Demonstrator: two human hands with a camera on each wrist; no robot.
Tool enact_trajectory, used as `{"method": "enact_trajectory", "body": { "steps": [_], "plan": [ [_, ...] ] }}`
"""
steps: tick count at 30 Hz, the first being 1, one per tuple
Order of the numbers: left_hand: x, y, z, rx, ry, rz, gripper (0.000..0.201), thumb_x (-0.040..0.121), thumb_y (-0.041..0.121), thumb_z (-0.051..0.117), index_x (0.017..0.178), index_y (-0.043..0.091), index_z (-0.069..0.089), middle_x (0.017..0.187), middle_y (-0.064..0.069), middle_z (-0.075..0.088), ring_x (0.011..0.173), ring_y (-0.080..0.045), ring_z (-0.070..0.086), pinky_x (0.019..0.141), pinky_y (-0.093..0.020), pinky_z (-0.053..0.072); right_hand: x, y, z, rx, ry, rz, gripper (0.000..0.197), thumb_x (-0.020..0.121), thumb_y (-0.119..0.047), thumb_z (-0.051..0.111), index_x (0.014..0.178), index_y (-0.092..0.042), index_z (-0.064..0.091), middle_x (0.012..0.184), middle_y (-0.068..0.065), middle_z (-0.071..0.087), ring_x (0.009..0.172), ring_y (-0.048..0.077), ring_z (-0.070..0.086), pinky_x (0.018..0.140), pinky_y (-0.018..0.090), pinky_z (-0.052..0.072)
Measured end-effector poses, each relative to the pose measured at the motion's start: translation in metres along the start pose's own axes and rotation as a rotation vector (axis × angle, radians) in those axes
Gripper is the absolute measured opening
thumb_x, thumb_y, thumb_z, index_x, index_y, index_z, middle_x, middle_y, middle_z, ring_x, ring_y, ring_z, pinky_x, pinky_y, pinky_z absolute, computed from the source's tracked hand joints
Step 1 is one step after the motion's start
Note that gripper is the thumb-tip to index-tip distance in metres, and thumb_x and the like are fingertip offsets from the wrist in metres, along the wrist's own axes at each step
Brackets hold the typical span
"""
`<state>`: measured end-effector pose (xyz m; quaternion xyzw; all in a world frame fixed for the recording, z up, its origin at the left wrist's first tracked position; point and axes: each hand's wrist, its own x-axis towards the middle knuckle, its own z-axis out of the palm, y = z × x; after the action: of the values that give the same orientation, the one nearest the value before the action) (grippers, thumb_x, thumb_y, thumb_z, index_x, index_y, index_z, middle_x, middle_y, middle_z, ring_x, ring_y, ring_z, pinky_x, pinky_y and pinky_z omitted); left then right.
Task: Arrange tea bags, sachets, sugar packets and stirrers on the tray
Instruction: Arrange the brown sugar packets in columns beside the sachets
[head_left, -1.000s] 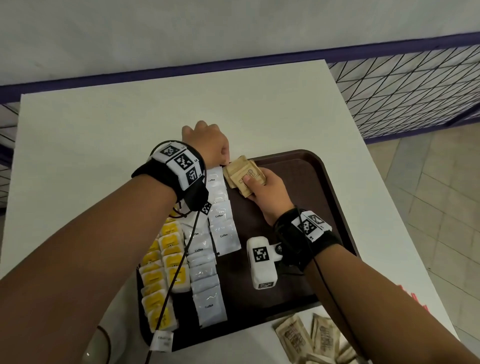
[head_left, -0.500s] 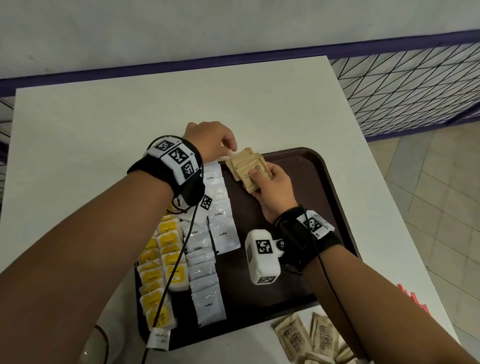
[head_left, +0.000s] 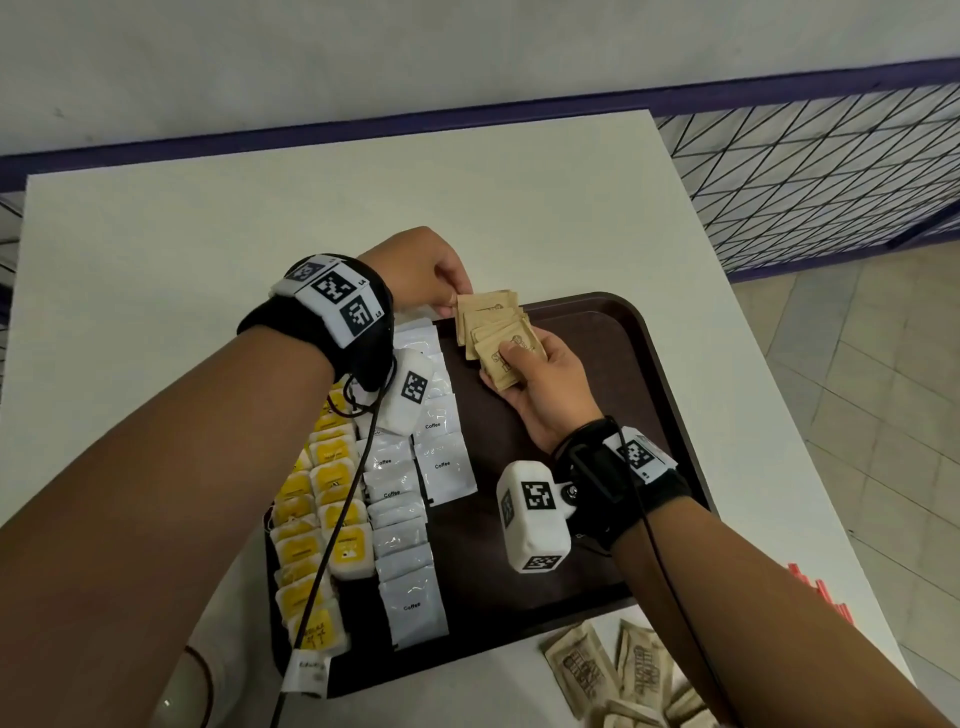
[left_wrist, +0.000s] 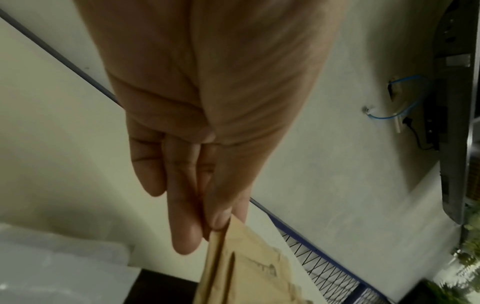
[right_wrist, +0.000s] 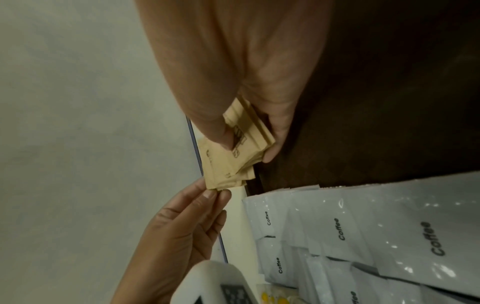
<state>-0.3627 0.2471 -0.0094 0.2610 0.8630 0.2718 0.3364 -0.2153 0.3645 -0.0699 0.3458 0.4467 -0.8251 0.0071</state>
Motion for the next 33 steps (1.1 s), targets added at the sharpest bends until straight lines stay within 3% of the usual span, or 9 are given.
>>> {"method": "enact_trajectory", "body": {
  "steps": [2,5,7,9,12,18,28,33],
  "plan": [
    [0.002,0.000,0.003,0.077,0.025,-0.022,0.020,0.083,0.002,0.061,0.095,0.013,0.072,0.082,0.002,0.069,0.076,-0.007,0.062,0.080,-0.024,0.047,-0.001,0.001,0.001,-0.069,0.020,0.013,0.018,0.090,0.000,0.054,0.107,-0.006,0.052,0.105,0.015,0.064,0.091,0.026,0.064,0.090,0.046,0.052],
    [0.004,-0.001,0.009,0.195,0.091,-0.077,0.015,0.082,0.011,0.063,0.088,0.021,0.072,0.077,0.013,0.062,0.089,-0.012,0.058,0.089,-0.033,0.044,-0.001,0.000,0.000,-0.192,0.072,0.021,0.019,0.088,-0.001,0.057,0.106,-0.005,0.055,0.099,0.013,0.066,0.089,0.026,0.065,0.086,0.046,0.055],
    [0.006,-0.002,0.013,0.256,0.138,-0.130,0.017,0.082,0.013,0.062,0.087,0.026,0.071,0.078,0.014,0.060,0.096,-0.014,0.058,0.098,-0.039,0.039,0.001,-0.002,-0.001,-0.301,0.097,0.012,0.014,0.085,-0.002,0.060,0.096,-0.011,0.058,0.098,0.014,0.067,0.092,0.029,0.066,0.084,0.049,0.055],
    [0.008,-0.002,0.016,0.294,0.158,-0.154,0.019,0.083,0.011,0.059,0.086,0.027,0.071,0.082,0.014,0.060,0.099,-0.015,0.057,0.099,-0.039,0.034,0.003,-0.003,0.000,-0.433,0.119,-0.020,0.015,0.081,-0.004,0.063,0.087,-0.017,0.060,0.097,0.014,0.069,0.094,0.031,0.067,0.083,0.052,0.055],
    [0.010,-0.002,0.019,0.321,0.162,-0.170,0.018,0.082,0.012,0.060,0.082,0.027,0.069,0.088,0.013,0.064,0.100,-0.016,0.058,0.097,-0.040,0.032,0.004,-0.006,0.001,-0.623,0.138,-0.080,0.015,0.078,-0.008,0.064,0.085,-0.020,0.062,0.093,0.010,0.070,0.089,0.028,0.068,0.080,0.049,0.056],
    [0.011,-0.001,0.022,0.419,0.169,-0.191,0.022,0.081,0.012,0.052,0.085,0.025,0.070,0.093,0.009,0.067,0.095,-0.019,0.058,0.096,-0.043,0.028,0.005,-0.009,0.001,-0.822,0.146,-0.129,0.020,0.076,-0.013,0.064,0.097,-0.010,0.066,0.089,0.009,0.069,0.085,0.026,0.066,0.080,0.046,0.056],
    [0.008,0.001,0.020,0.501,0.163,-0.203,0.022,0.079,0.010,0.049,0.082,0.022,0.068,0.089,0.005,0.068,0.088,-0.021,0.059,0.093,-0.043,0.025,0.002,-0.006,-0.004,-0.864,0.187,-0.164,0.026,0.076,-0.014,0.067,0.102,-0.014,0.059,0.095,-0.002,0.062,0.091,0.017,0.062,0.084,0.039,0.054],
    [0.003,0.005,0.021,0.467,0.178,-0.171,0.022,0.080,0.010,0.054,0.084,0.026,0.068,0.094,0.010,0.066,0.097,-0.020,0.057,0.097,-0.042,0.025,-0.002,-0.001,-0.007,-0.883,0.184,-0.193,0.025,0.076,-0.015,0.069,0.099,-0.013,0.061,0.094,0.001,0.064,0.085,0.017,0.063,0.078,0.036,0.055]
  ]
}}
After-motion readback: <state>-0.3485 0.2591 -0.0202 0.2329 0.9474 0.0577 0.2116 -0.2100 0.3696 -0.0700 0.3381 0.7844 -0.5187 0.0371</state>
